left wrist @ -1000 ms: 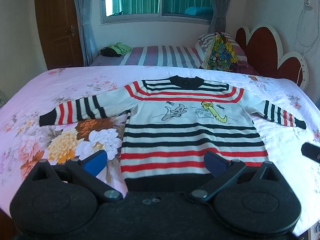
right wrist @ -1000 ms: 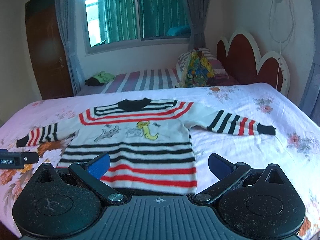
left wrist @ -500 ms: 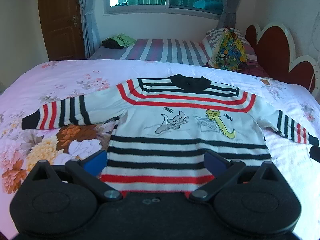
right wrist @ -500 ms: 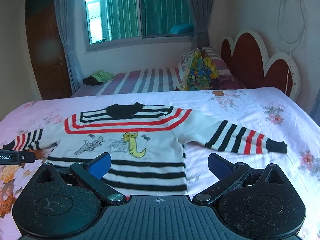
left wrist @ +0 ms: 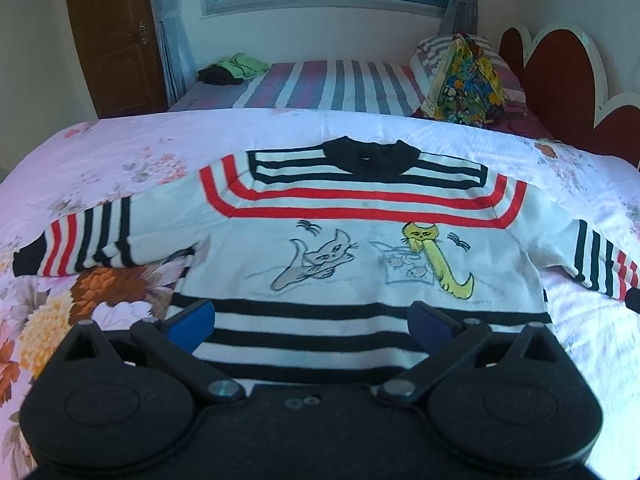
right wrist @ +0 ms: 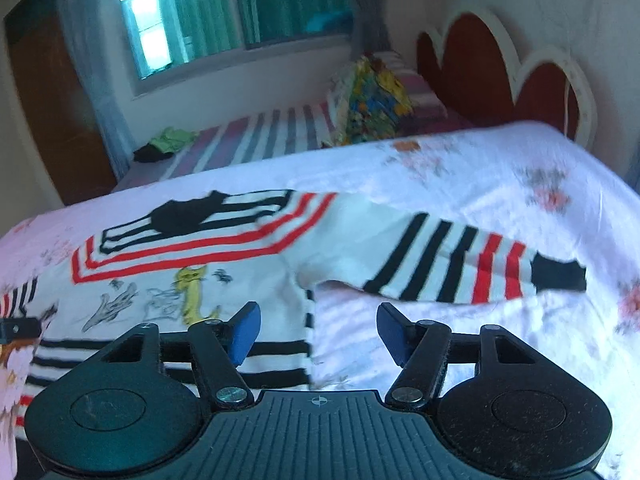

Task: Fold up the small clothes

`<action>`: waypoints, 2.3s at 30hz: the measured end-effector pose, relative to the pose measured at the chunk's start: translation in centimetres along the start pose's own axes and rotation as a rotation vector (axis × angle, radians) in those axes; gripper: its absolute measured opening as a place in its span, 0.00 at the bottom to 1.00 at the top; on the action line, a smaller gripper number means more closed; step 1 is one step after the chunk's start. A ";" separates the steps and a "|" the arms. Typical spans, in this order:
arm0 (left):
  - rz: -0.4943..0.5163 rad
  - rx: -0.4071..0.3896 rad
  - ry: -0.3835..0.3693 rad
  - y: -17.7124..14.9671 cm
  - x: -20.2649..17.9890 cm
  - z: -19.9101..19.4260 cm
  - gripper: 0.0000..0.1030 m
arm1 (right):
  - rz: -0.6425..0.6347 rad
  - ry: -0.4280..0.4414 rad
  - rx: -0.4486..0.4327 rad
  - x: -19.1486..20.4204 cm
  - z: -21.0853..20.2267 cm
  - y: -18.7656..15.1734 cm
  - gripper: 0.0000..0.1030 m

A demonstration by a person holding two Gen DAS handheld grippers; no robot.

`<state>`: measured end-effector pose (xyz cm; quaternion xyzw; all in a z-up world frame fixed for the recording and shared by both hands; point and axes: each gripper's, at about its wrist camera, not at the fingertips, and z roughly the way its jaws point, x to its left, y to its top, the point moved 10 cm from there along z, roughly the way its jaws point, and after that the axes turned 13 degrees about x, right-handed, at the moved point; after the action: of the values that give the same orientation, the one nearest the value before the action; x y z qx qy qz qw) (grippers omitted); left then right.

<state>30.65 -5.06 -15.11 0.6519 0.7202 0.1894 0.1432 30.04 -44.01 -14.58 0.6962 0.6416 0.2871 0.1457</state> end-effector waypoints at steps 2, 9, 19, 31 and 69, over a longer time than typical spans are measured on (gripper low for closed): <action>0.006 0.003 0.002 0.5 -0.7 0.6 0.99 | 0.017 -0.030 0.008 -1.8 0.9 0.4 0.62; 0.020 0.024 -0.008 1.6 -2.6 2.7 0.99 | 0.179 -0.106 0.104 -10.4 5.0 0.9 0.62; 0.026 0.049 -0.026 2.6 -3.6 5.2 0.99 | 0.363 -0.162 0.148 -18.9 9.1 1.1 0.62; -0.049 0.077 -0.080 3.4 -2.8 6.9 0.98 | 0.421 -0.151 0.055 -21.3 11.5 3.1 0.47; -0.070 0.275 -0.545 6.9 -6.0 14.8 0.75 | -0.041 0.056 0.060 5.5 11.7 5.0 0.56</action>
<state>44.11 -9.16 -25.34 0.6666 0.6962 -0.0969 0.2479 41.03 -37.34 -19.81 0.6787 0.6677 0.2844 0.1125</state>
